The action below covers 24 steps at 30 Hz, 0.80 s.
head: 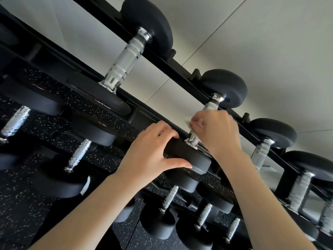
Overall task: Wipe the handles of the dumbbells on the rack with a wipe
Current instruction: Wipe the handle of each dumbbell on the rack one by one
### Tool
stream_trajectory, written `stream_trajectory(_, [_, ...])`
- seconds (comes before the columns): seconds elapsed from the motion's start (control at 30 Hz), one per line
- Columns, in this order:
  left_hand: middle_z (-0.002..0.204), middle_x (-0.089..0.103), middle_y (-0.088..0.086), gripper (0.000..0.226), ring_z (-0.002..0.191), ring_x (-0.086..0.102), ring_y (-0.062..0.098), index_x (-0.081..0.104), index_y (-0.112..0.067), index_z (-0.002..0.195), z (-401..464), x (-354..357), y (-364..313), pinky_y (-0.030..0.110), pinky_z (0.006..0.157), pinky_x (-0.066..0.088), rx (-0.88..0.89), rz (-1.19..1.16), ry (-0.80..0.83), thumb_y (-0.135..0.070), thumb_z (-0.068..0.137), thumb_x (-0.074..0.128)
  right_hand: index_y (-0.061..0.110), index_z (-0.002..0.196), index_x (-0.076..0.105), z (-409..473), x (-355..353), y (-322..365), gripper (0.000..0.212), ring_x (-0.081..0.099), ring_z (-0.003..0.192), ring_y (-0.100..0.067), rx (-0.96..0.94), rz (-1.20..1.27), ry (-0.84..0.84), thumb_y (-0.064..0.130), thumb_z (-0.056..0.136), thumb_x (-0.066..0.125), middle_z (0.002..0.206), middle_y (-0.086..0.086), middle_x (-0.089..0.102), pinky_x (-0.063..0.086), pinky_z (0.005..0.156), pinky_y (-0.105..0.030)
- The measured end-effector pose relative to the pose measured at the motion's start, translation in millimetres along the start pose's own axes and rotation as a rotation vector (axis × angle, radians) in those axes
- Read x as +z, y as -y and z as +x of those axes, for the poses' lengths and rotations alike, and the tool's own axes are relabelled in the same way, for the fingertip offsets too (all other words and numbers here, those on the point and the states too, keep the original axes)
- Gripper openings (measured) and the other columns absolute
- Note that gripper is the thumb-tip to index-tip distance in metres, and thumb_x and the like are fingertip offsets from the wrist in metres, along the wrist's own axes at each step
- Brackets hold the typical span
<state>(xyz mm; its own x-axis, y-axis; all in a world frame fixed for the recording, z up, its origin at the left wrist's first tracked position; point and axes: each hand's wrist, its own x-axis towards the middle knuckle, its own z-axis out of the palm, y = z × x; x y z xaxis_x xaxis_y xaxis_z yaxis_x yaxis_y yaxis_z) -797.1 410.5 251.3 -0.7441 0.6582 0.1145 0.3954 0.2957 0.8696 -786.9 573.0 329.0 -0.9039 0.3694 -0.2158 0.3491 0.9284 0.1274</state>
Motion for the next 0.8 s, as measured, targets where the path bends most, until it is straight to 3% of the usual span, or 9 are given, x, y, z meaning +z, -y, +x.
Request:
stream_trajectory(0.27, [0.101,0.053,-0.008,0.065,0.094,0.051,0.010,0.062,-0.017,0.102,-0.5,-0.3,1.3,0.029,0.080,0.047,0.005,-0.011,0.006,-0.071,0.067,0.058,0.022,0.089,0.072,35.9,-4.6,-27.0,0.017,0.058,0.072,-0.034,0.081,0.139,-0.242,0.029,0.088,0.057,0.078,-0.007,0.068,0.049,0.063,-0.036])
stream_trajectory(0.4, [0.101,0.052,-0.009,0.064,0.095,0.051,0.010,0.062,-0.017,0.102,-0.5,-0.6,1.8,0.026,0.081,0.045,0.010,-0.010,0.012,-0.071,0.068,0.058,0.016,0.085,0.074,35.0,12.4,-32.8,0.016,0.058,0.062,-0.032,0.044,0.158,-0.479,0.023,0.087,0.059,0.072,-0.008,0.068,0.049,0.054,-0.037])
stream_trajectory(0.53, [0.101,0.052,-0.010,0.063,0.094,0.050,0.008,0.062,-0.017,0.102,-0.5,-0.9,1.4,0.018,0.080,0.039,0.009,-0.013,0.018,-0.070,0.068,0.059,0.013,0.084,0.072,27.5,30.7,-35.3,0.016,0.051,0.053,-0.024,0.120,0.243,-0.693,0.025,0.088,0.062,0.072,-0.006,0.062,0.034,0.048,-0.025])
stream_trajectory(0.6, [0.102,0.052,-0.010,0.062,0.095,0.050,0.008,0.062,-0.018,0.102,-0.3,-1.2,1.2,0.019,0.081,0.039,0.002,-0.015,0.028,-0.069,0.067,0.060,0.010,0.085,0.070,24.1,37.0,-35.2,0.015,0.054,0.062,-0.022,0.160,0.359,-0.713,0.023,0.088,0.062,0.080,-0.009,0.062,0.037,0.053,-0.024])
stream_trajectory(0.67, [0.102,0.052,-0.009,0.063,0.095,0.051,0.010,0.062,-0.018,0.102,0.3,-2.2,0.6,0.023,0.081,0.043,0.001,-0.013,0.046,-0.070,0.067,0.059,0.006,0.086,0.069,21.1,39.5,-33.5,0.013,0.054,0.070,-0.018,0.169,0.476,-0.707,0.017,0.087,0.063,0.085,-0.012,0.062,0.035,0.061,-0.008])
stream_trajectory(0.8, [0.101,0.053,-0.008,0.064,0.094,0.053,0.012,0.062,-0.017,0.101,3.1,-5.0,-1.5,0.030,0.079,0.048,0.010,0.015,0.069,-0.071,0.067,0.059,0.003,0.087,0.065,10.9,40.6,-26.8,0.006,0.047,0.072,0.000,0.195,0.613,-0.641,0.009,0.086,0.063,0.089,-0.011,0.060,0.036,0.071,0.000])
